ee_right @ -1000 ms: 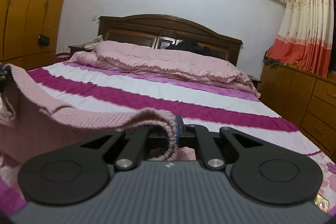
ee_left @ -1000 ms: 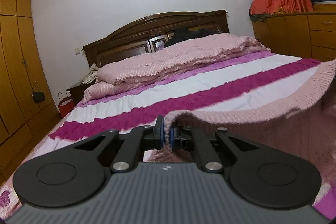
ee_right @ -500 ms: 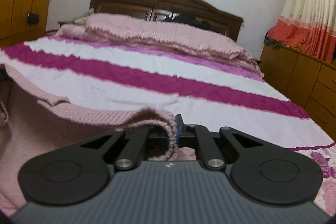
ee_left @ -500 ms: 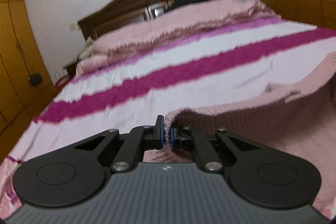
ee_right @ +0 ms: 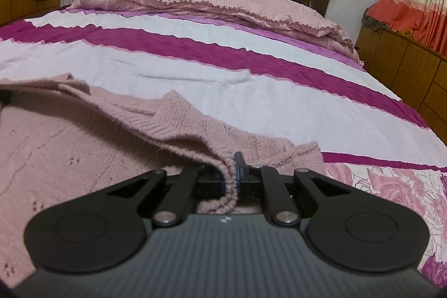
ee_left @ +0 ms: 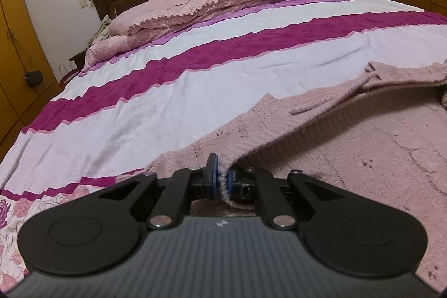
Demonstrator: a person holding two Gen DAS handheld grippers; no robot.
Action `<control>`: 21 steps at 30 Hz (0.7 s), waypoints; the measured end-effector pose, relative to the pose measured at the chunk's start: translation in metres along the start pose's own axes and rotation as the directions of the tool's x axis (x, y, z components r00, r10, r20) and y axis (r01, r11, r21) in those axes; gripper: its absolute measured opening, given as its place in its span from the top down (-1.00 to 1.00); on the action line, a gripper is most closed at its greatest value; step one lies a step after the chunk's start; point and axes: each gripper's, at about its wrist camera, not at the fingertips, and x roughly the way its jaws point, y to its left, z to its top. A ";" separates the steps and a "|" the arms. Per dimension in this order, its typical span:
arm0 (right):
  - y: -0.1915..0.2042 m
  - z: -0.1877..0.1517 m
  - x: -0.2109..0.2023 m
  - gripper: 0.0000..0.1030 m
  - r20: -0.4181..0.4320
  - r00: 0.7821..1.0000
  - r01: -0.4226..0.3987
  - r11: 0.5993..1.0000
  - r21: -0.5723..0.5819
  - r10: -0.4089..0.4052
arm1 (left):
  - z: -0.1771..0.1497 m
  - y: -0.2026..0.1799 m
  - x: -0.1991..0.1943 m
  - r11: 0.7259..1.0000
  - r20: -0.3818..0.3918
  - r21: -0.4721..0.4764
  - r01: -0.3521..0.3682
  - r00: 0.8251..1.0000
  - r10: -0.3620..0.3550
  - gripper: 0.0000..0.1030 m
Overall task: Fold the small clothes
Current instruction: 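Lift the hem with both tools and fold it toward the collar, then open both tools to release the hem onto the cardigan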
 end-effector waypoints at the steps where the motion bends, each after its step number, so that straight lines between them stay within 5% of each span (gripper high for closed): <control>1: 0.000 0.000 -0.002 0.79 -0.001 1.000 -0.002 1.000 -0.004 0.002 | 0.002 0.000 -0.004 1.000 0.000 0.004 0.006 1.000 -0.006 0.84; 3: -0.001 0.002 -0.006 0.74 -0.001 1.000 -0.004 1.000 -0.013 0.004 | 0.003 0.001 -0.016 1.000 -0.003 0.015 0.016 1.000 -0.016 0.75; 7: -0.006 0.005 -0.018 0.05 0.011 1.000 0.010 1.000 -0.014 -0.010 | 0.005 0.006 -0.036 0.999 -0.011 0.012 0.050 0.999 -0.050 0.53; 9: -0.012 0.006 -0.029 -0.05 0.027 1.000 -0.006 1.000 -0.008 0.007 | 0.005 0.008 -0.049 0.996 -0.012 0.008 0.084 0.996 -0.084 0.44; 21: -0.025 -0.001 -0.071 -0.06 0.046 0.995 -0.091 0.995 -0.046 0.093 | -0.014 0.004 -0.100 0.982 0.002 0.020 0.186 0.983 -0.186 0.13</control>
